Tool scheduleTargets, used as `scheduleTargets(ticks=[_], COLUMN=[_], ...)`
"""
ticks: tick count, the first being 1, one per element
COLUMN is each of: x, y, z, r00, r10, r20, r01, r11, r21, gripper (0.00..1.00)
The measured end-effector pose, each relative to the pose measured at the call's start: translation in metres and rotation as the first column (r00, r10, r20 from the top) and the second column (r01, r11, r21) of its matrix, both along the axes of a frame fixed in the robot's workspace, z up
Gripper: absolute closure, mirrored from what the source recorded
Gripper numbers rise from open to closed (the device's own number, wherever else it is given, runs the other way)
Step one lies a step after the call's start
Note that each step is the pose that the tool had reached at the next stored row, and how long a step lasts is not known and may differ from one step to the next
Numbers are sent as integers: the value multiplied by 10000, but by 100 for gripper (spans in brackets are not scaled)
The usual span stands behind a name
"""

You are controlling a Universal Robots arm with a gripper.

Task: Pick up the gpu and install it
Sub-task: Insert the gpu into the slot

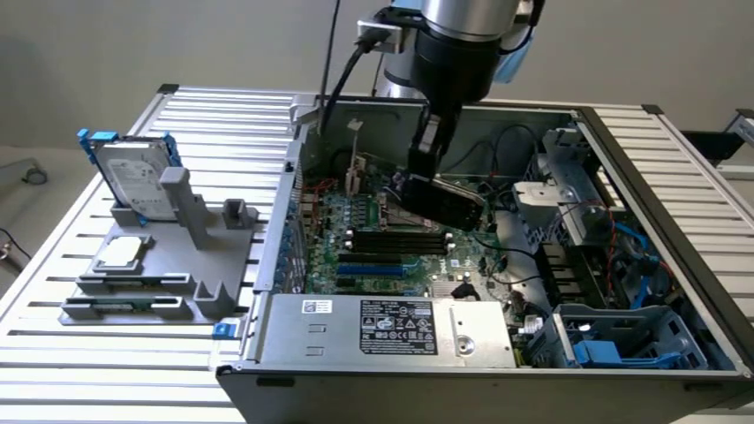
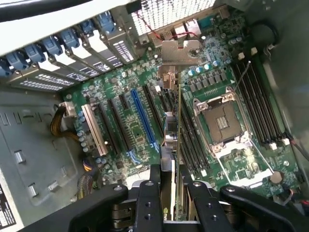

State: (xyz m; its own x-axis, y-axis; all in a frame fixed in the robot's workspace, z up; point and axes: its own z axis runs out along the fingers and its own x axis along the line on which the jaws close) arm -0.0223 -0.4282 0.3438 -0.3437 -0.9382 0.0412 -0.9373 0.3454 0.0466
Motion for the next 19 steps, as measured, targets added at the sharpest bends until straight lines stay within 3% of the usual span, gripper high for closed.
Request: scheduleTargets(ticks=[3, 7, 14, 16, 19], x=[0, -1, -2, -7, -26], y=[0, 0, 0, 0, -15], z=[-25, -48, -82, -90, -102], r00=[9985, 9922, 9719, 9661, 9594], r10=[551, 1247, 2352, 2579, 2817], r20=[10, 30, 101, 121, 141], r01=[-551, -1248, -2354, -2582, -2820], r11=[9985, 9918, 9701, 9640, 9571], r21=[74, 259, 593, 641, 659], gripper=[74, 74, 74, 74, 74])
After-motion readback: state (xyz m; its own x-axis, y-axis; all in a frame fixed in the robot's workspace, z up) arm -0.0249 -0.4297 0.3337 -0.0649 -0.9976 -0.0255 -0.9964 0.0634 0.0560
